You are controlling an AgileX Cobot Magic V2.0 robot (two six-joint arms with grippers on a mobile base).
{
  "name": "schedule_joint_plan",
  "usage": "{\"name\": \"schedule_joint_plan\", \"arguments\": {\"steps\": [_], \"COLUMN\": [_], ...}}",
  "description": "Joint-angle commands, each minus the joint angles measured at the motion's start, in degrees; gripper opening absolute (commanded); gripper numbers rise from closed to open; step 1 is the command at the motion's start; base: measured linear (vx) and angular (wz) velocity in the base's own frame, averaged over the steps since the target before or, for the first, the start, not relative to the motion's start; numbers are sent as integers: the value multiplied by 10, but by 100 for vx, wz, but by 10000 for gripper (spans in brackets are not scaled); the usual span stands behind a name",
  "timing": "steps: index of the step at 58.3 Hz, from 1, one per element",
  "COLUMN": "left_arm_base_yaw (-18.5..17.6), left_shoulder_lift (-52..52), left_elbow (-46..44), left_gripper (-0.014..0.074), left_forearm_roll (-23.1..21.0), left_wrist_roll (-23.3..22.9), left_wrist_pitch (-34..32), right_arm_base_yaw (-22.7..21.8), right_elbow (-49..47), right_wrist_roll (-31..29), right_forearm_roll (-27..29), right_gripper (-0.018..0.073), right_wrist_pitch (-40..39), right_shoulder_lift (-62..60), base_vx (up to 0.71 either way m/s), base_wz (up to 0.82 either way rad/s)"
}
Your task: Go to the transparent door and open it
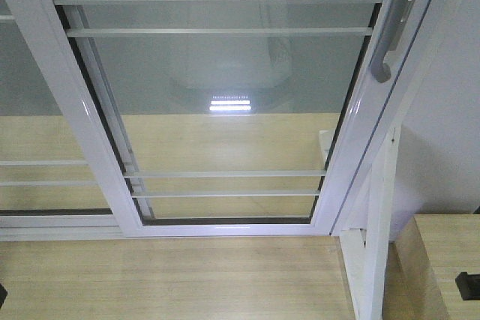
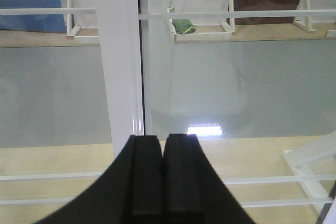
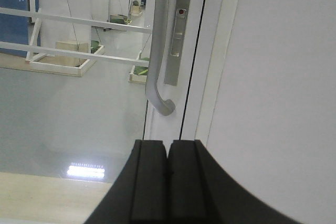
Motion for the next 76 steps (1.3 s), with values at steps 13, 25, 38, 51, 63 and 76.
{"name": "schedule_joint_plan", "arguments": {"steps": [13,25,38,51,63,76], "left_arm_base_yaw": [-2,-1,-2,-2,-2,-2], "left_shoulder_lift": [-7,-7,-7,-7,-7,-7], "left_elbow": [17,17,17,17,17,13], "left_gripper": [-6,-6,-6,-6,-6,-6], "left_forearm_roll": [-6,-6,-6,-6,-6,-13], "left_wrist_roll": [-5,-5,-4,-4,-4,-5], "left_wrist_pitch": [-45,-43,-43,-43,-43,-96], "right_arm_base_yaw": [-4,-3,-3,-3,-3,-4], "right_elbow": [8,8,8,8,8,8], "right_wrist_roll": [-1,-1,-1,-1,-1,-1], "right_forearm_roll": [-1,-1,-1,-1,-1,-1], "right_gripper": [-8,-8,-8,-8,-8,-8], "right_wrist_pitch": [-43,-42,-43,-43,-47,-65], "right_shoulder_lift": [-8,9,9,9,9,9], "base_vx": [8,0,0,0,0,0], "base_wz": [0,1,-1,0,0,0]}}
